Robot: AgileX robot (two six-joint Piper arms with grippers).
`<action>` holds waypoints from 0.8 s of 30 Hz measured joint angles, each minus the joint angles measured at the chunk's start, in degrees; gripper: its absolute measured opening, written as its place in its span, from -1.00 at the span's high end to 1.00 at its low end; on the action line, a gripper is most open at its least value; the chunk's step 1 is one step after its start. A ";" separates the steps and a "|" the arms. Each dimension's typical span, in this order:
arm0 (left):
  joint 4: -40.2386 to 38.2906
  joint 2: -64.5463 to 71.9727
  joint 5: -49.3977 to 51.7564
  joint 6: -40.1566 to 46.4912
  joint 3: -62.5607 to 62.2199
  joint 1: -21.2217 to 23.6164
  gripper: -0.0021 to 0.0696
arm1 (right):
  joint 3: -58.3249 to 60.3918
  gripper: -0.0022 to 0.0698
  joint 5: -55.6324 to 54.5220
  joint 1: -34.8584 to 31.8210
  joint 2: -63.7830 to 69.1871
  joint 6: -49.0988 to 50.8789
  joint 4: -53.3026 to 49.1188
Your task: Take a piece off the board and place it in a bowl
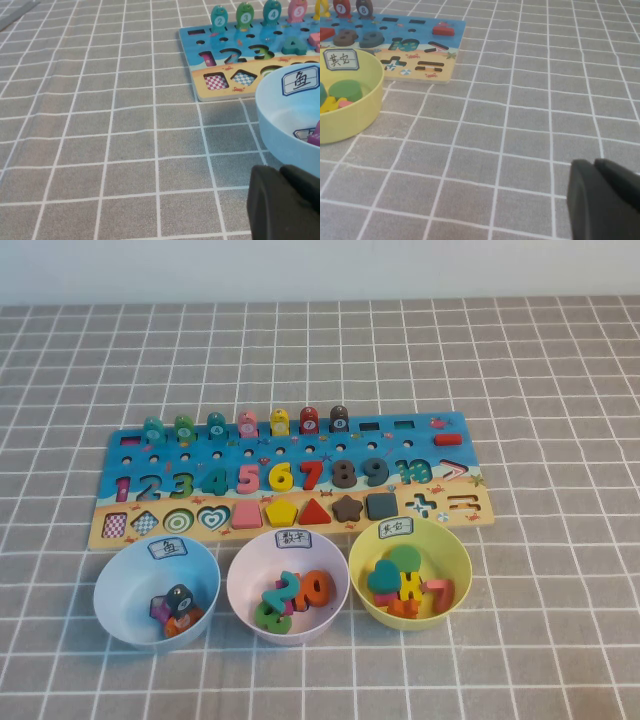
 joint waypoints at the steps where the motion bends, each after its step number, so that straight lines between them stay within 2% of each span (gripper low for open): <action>1: 0.00 0.00 0.00 0.00 0.00 0.00 0.94 | 0.00 0.99 0.00 0.00 0.00 0.00 0.00; 20: 0.00 0.00 -0.47 0.00 0.00 0.00 0.94 | 0.00 0.99 0.00 0.00 0.00 0.00 0.00; 24: -3.75 0.00 -2.39 0.00 0.00 0.00 0.94 | 0.00 0.99 0.00 0.00 0.00 0.00 0.00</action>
